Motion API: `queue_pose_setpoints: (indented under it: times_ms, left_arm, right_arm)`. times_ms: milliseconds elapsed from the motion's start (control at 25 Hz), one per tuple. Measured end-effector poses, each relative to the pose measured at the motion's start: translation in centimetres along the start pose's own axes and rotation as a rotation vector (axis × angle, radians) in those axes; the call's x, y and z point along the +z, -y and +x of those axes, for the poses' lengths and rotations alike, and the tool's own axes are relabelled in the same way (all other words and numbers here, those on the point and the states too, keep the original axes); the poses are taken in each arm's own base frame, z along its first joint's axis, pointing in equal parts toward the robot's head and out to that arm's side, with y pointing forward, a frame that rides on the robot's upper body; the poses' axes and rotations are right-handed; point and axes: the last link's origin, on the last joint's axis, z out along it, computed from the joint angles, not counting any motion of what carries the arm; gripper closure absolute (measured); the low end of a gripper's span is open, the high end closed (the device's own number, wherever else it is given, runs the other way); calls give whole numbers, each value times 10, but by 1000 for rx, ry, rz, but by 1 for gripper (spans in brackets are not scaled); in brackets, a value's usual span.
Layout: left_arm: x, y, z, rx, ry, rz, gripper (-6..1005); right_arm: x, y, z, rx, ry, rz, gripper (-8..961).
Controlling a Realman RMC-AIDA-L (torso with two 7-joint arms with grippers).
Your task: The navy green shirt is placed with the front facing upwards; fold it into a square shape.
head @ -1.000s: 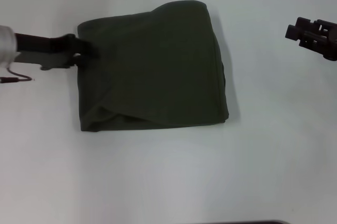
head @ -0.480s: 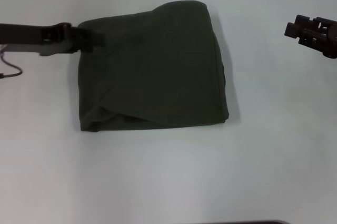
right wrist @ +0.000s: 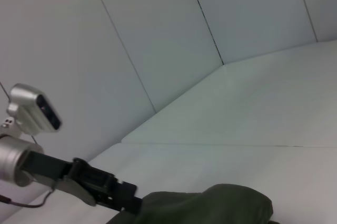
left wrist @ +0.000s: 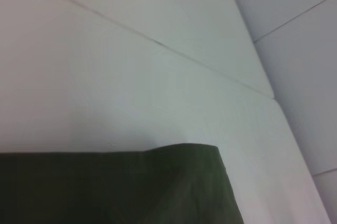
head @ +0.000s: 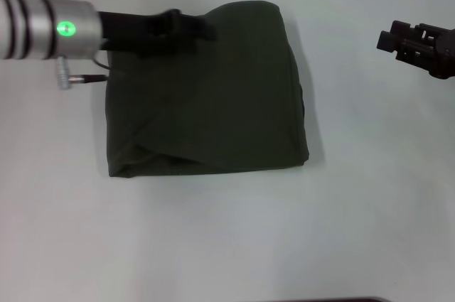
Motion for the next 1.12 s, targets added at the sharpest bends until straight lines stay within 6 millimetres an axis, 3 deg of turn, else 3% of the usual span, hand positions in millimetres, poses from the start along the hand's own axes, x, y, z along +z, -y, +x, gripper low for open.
queue_pose_setpoints:
  times_ms: [160,480,680,1120]
  left_arm:
    - [22,-6,-1,-36,30,15,512]
    - [37,4,1,-99,-23,87,512]
    - [34,13,3,-140,-55,124,512]
    - [6,39,12,-203,-126,186,512]
  right_arm:
    - [1,-1,1,3,-1,-4,457]
    - [2,-1,1,5,-2,-6,458]
    - [3,-2,2,6,-2,-7,457]
    - [3,-3,4,8,-12,-10,458]
